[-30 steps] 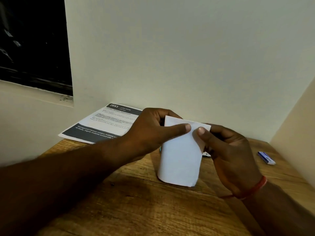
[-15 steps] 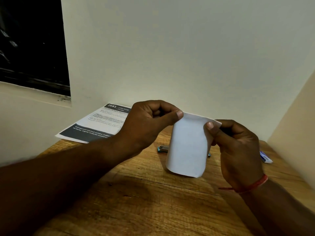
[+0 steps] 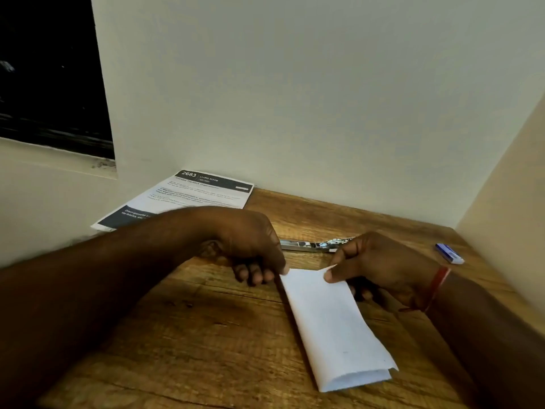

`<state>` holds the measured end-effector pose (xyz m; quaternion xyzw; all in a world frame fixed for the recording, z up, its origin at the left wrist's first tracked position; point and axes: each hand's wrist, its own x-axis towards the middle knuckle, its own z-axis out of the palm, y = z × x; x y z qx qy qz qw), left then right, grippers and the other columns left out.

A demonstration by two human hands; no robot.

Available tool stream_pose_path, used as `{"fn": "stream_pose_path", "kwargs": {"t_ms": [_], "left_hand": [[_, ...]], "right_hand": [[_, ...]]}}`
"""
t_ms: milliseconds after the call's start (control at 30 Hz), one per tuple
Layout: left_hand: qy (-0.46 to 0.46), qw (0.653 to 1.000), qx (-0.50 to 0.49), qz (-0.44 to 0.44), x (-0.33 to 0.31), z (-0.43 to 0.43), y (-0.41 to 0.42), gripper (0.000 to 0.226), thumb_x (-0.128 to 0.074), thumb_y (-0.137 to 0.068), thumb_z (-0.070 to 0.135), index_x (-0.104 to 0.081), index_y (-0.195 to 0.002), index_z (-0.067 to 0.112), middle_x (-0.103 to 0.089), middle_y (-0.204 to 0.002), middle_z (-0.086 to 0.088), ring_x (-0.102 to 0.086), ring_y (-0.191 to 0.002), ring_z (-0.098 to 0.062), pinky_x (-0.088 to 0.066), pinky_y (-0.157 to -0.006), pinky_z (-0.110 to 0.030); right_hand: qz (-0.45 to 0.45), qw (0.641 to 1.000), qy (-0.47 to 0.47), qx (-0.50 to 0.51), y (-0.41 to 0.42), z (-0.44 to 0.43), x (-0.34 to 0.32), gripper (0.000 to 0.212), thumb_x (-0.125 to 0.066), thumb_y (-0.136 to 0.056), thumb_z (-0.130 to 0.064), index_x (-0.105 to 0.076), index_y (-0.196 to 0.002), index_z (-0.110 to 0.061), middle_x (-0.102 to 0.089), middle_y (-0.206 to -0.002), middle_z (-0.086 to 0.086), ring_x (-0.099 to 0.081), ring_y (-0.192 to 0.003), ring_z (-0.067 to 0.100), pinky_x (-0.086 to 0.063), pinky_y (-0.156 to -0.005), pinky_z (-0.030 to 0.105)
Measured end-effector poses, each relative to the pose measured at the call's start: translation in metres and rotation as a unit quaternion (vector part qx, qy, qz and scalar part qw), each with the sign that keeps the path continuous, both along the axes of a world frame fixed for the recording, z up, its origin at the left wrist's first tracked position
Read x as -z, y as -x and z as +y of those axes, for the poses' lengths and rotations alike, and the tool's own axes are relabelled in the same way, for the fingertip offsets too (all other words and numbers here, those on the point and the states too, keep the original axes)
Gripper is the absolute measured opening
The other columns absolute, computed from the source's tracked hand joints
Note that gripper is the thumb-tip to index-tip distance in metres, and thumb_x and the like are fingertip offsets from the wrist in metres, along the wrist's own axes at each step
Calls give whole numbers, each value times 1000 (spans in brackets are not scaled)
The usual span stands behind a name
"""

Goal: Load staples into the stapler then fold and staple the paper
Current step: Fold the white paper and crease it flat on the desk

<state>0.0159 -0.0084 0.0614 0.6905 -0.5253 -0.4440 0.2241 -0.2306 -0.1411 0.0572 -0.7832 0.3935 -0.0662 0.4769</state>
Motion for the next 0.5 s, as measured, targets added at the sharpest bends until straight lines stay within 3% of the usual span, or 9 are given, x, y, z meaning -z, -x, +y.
{"fn": "stream_pose_path", "kwargs": {"t_ms": [167,267,367,433,500], "left_hand": [[-3,990,37,-139,-5,2,5,21,-86,-100,29,-80,-85,16,-77,-70,0,-69,-57,-10,-54,-58,-26],[24,976,51,-209,-5,5,13,19,-90,-95,37,-82,-91,20,-79,-66,6,-70,-58,-4,-55,-66,-24],[116,956,76,-258,-3,9,22,5,-83,-93,25,-83,-93,30,-80,-78,17,-70,-64,4,-55,-65,-20],[175,933,113,-294,-3,14,27,24,-73,-94,19,-85,-95,39,-79,-88,22,-67,-71,10,-50,-66,-13],[198,918,147,-311,-5,18,29,29,-74,-95,18,-89,-100,42,-79,-96,23,-67,-78,14,-48,-67,-10]], "right_hand": [[62,994,90,-23,-3,3,-1,16,-97,-85,-21,-85,-83,-10,-79,-70,13,-61,-44,17,-49,-46,26],[68,991,116,-25,-3,6,-2,16,-99,-83,-19,-84,-81,-13,-77,-65,8,-62,-43,16,-50,-44,25],[73,990,121,-29,-2,8,-5,17,-99,-84,-18,-84,-88,-11,-78,-64,7,-63,-44,15,-52,-45,25],[73,989,122,-35,-2,9,-6,19,-99,-84,-16,-83,-93,-10,-77,-64,8,-63,-44,15,-52,-45,26],[73,989,119,-40,-1,9,-7,19,-98,-84,-16,-83,-94,-11,-77,-64,8,-63,-43,15,-52,-45,26]]}}
